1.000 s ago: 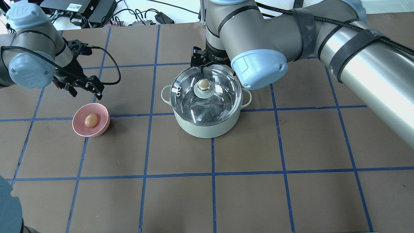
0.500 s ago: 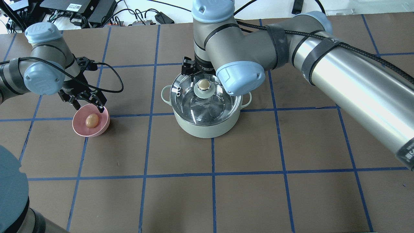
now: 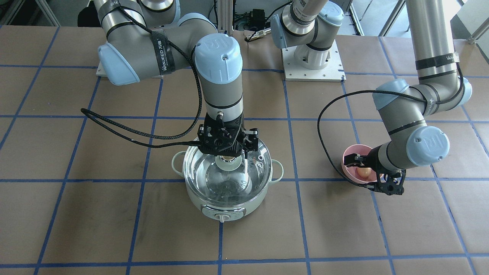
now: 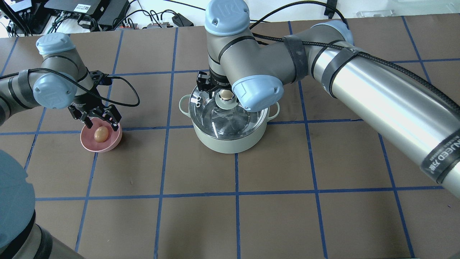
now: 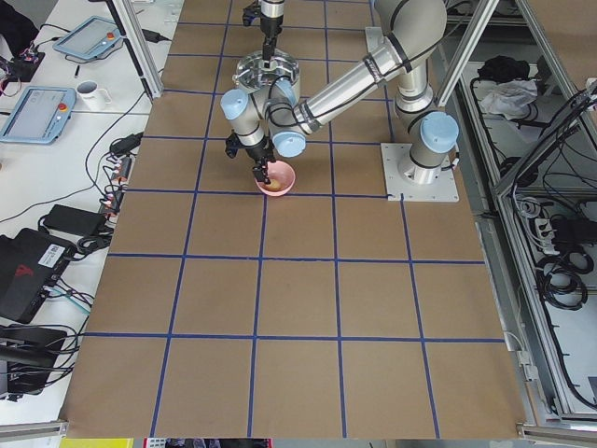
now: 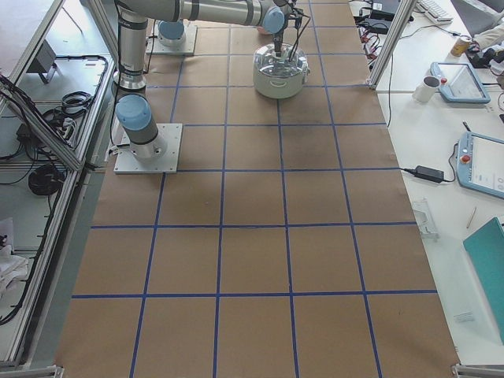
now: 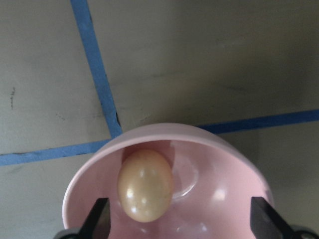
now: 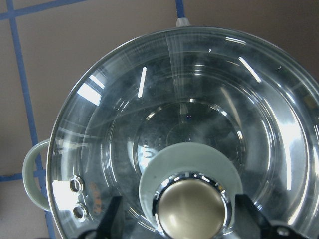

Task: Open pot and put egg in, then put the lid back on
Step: 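Lift the glass lid off with the right gripper while the left grasps the egg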

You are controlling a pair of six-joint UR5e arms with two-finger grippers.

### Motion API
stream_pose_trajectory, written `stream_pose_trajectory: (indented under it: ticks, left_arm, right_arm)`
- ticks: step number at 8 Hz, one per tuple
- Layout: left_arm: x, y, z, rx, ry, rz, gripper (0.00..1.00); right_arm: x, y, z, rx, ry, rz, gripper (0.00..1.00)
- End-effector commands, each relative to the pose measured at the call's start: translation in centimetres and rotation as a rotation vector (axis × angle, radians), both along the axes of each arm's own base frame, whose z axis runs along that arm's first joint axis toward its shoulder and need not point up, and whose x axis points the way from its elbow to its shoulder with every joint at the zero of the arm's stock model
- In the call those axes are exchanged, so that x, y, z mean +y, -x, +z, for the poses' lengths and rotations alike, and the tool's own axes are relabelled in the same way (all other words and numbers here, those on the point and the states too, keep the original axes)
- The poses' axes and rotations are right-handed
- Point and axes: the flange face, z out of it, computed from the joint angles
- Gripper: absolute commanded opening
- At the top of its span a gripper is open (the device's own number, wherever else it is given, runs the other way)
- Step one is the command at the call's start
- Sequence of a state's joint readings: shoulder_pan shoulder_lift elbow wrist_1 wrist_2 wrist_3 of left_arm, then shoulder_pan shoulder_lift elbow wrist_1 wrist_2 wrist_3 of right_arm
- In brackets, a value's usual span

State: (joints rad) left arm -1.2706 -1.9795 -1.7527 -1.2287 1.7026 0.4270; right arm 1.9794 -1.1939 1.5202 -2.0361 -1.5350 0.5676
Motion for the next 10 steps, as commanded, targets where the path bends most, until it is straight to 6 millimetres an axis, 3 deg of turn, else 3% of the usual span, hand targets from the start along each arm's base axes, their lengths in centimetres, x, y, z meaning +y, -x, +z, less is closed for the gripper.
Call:
stream_pose_trajectory:
  ticks: [1, 3, 5, 6, 8, 10]
  left_arm:
    - [0.2, -1.6, -0.6, 0.004, -0.011, 0.021, 1.0]
    - [0.5, -1.7, -0.8, 0.008, -0.031, 0.033, 1.0]
    - [0.6, -1.7, -1.5, 0.013, -0.047, 0.034, 1.0]
    - [0.5, -1.7, -1.8, 0.015, -0.051, 0.033, 1.0]
    - [0.6, -1.8, -2.0, 0.009, -0.057, 0.029, 0.97]
    - [0.5, -1.8, -2.8, 0.014, -0.068, 0.029, 0.95]
  right_arm:
    - [-0.2, 0.2, 0.5, -0.001, 0.009, 0.019, 0.0]
    - [-0.1, 0.3, 1.5, -0.006, 0.024, 0.018, 0.0]
    - [0.5, 2.0, 7.4, -0.016, 0.054, 0.007, 0.0]
    - [0.5, 5.1, 10.2, -0.009, 0.063, 0.01, 0.0]
    - [-0.3, 14.7, 13.6, 0.005, 0.013, 0.088, 0.0]
    - [1.8, 22.5, 18.7, 0.054, 0.05, 0.199, 0.0]
